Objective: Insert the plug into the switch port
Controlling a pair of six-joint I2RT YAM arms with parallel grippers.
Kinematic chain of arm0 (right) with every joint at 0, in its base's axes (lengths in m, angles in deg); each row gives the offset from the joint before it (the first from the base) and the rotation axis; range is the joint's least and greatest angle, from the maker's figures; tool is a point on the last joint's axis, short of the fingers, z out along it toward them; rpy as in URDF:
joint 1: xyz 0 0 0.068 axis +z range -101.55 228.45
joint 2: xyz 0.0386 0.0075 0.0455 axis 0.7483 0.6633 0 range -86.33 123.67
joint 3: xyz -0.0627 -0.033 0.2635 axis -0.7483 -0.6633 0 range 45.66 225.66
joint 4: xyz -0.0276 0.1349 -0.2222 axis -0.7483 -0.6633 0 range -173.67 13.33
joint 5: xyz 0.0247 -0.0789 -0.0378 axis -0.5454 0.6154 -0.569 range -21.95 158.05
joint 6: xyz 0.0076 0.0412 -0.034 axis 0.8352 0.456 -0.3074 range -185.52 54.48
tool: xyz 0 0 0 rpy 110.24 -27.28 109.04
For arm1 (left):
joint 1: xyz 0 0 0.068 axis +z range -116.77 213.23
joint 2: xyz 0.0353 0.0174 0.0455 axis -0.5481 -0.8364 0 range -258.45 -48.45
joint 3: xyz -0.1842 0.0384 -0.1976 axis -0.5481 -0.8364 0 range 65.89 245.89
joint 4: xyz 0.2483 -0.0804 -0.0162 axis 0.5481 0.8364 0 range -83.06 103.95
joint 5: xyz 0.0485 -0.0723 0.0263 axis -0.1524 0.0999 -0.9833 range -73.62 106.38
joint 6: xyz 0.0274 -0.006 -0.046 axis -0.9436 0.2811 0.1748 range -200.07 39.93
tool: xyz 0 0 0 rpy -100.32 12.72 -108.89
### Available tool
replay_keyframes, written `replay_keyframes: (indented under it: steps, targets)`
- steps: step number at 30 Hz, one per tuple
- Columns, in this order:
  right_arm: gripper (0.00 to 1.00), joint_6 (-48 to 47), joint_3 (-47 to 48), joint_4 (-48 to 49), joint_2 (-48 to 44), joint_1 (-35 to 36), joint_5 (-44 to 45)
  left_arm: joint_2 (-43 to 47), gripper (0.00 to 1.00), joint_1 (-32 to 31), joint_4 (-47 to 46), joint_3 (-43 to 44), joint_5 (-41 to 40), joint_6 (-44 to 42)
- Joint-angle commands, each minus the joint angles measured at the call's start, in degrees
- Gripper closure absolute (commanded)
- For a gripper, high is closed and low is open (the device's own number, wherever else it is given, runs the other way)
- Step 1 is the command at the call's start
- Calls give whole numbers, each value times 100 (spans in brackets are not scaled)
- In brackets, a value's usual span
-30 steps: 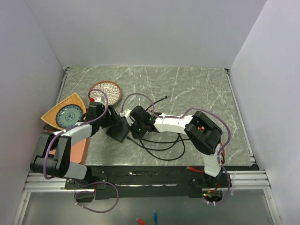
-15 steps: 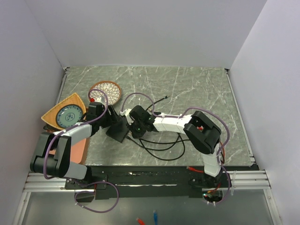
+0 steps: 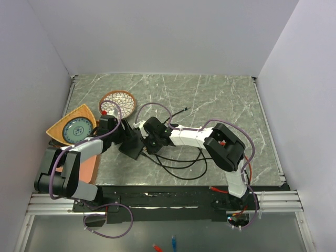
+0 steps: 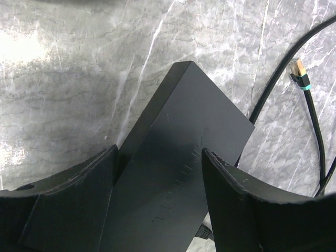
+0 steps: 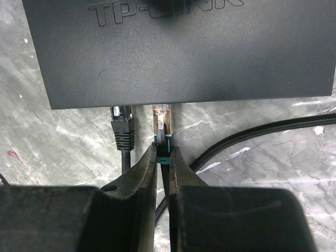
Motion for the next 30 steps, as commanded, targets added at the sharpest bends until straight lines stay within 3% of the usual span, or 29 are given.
replay_keyframes:
  steps: [1,23,30]
  targets:
    - [100,79,158,252,200,-43,186,-9,30,12,-253,-34,143,-57]
    - [100,114,-194,876,-380,-26,239,-79,31,21,-314,-69,266,-57]
    - [100,114,131,736,-152,-34,81,-97,31,21,-349,-78,345,-57]
